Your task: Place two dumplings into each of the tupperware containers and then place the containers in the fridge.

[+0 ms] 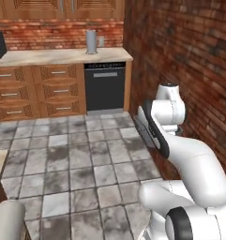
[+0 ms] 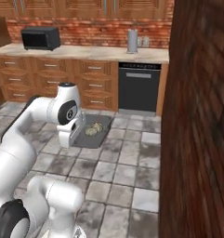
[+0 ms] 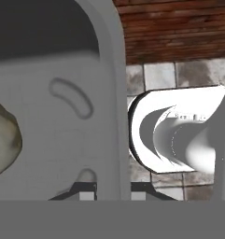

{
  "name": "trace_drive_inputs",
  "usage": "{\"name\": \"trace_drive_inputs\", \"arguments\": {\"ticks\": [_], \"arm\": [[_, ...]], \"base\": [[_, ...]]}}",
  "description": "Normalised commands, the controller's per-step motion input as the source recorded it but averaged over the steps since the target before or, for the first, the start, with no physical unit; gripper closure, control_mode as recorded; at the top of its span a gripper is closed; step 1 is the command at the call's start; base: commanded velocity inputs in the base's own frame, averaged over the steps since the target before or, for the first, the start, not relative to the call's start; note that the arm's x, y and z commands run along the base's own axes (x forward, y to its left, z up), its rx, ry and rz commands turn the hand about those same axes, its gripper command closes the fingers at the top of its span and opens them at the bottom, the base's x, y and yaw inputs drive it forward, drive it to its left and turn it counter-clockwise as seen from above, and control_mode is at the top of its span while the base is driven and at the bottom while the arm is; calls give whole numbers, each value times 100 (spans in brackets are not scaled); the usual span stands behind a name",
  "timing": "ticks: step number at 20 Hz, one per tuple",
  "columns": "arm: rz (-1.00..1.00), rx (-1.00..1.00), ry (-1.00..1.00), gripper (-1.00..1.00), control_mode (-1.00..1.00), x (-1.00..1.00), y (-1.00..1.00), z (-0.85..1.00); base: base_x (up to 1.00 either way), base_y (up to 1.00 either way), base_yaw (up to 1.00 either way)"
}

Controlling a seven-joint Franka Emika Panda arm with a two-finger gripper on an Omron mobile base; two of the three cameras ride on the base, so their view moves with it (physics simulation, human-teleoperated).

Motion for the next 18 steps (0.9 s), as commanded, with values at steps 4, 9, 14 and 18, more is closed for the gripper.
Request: {"name": "trace_drive_inputs", "arguments": {"ticks": [4, 9, 14, 18], "arm": [[0, 0, 0, 100, 100, 0, 0, 0], [0, 0, 0, 100, 100, 0, 0, 0], [0, 0, 0, 100, 100, 0, 0, 0], [0, 0, 0, 100, 100, 0, 0, 0]], "base": [[100, -55, 12], [100, -20, 31], [100, 0, 51], [100, 0, 47]]}}
